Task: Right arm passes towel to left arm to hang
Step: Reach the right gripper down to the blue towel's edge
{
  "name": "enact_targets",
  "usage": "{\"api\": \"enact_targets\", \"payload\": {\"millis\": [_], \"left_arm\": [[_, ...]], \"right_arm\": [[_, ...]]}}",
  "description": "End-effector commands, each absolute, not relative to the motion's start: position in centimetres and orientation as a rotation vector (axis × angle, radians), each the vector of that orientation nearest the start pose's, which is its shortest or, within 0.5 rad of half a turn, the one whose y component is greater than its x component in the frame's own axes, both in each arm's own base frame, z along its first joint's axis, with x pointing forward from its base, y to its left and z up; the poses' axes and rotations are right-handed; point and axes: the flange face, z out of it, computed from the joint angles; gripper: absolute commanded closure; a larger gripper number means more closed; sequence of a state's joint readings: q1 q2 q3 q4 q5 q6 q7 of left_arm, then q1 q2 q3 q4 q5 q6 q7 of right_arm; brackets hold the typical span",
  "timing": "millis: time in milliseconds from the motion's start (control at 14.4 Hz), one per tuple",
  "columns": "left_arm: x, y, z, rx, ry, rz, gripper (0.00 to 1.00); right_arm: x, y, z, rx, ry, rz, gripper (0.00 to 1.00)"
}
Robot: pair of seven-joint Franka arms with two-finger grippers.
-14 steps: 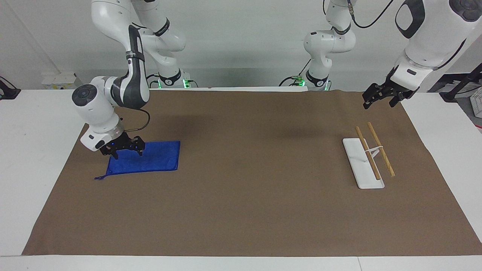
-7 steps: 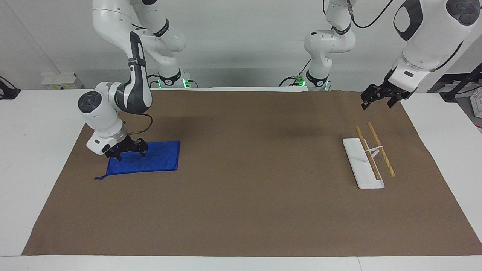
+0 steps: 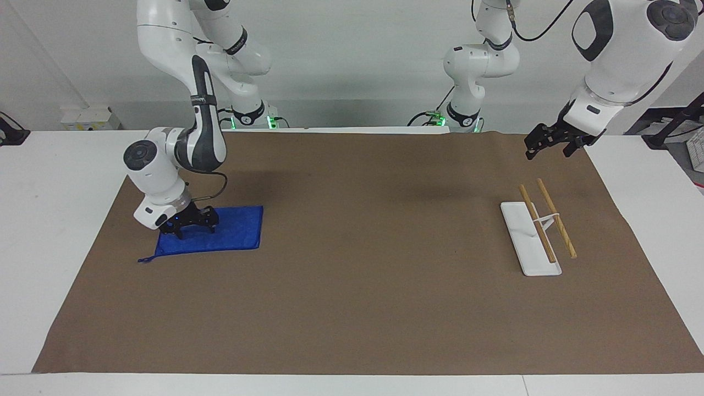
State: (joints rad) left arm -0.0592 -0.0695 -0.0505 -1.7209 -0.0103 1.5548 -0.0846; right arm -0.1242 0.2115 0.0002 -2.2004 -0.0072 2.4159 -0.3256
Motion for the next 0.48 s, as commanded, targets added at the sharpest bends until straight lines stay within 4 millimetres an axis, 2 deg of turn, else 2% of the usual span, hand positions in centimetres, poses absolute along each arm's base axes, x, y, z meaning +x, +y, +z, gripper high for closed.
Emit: {"api": "enact_targets", "payload": {"millis": [0,208,277,346,415], "left_arm": [[51.6,-6.1,59.1,-3.149,0.031,0.128,0.0],[51.4,-6.1,59.1,-3.149,0.031,0.126,0.0],[51.4,-6.1,59.1,-3.149,0.031,0.126,0.0],[51.4,-6.1,59.1,-3.149,0.031,0.126,0.0],[51.4,-6.1,59.1,-3.149,0.031,0.126,0.0]], "right_arm": [[54.5,-7.4,27.9,-3.132,-0.374,-0.027,0.31],[54.3,-8.1,27.9,-3.13,-0.396,-0.024,0.76],[54.4,-8.2,27.9,-3.129,-0.395,-0.025,0.89],[54.4,-8.2,27.9,-3.129,-0.386,-0.02,1.0],[54.4,-8.4,28.0,-3.13,-0.388,-0.022,1.0]]}}
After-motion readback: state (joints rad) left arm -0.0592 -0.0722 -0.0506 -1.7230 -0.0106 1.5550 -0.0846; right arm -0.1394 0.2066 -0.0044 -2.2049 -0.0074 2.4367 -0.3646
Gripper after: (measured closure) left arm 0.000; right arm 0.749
